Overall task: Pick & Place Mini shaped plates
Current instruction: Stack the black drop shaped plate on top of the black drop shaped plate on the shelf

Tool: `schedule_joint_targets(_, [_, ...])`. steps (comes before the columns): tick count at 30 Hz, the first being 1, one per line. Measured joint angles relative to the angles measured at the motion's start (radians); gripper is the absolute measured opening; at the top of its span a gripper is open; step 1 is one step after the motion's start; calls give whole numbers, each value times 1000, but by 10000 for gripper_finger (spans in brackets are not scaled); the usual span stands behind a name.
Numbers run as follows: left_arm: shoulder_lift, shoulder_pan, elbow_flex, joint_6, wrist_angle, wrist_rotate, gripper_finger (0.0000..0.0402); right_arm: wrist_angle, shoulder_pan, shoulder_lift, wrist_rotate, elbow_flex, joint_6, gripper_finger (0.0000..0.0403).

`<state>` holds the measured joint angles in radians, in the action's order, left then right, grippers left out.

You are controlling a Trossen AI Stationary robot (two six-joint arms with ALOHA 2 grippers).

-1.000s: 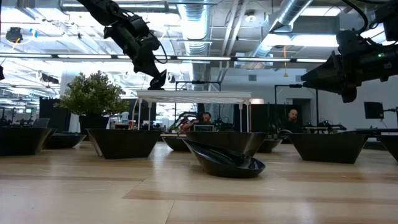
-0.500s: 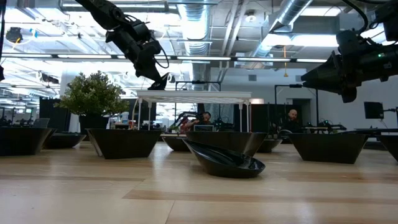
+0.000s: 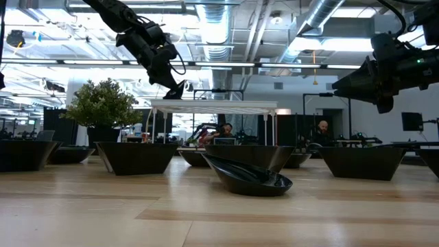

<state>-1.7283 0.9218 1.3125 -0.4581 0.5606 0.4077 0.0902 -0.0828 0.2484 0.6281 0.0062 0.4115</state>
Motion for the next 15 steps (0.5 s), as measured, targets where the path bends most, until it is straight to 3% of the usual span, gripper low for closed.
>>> schedule_joint_targets(15, [1,0,0,-17,0,-3,14,0,0,0,0,0,0,119])
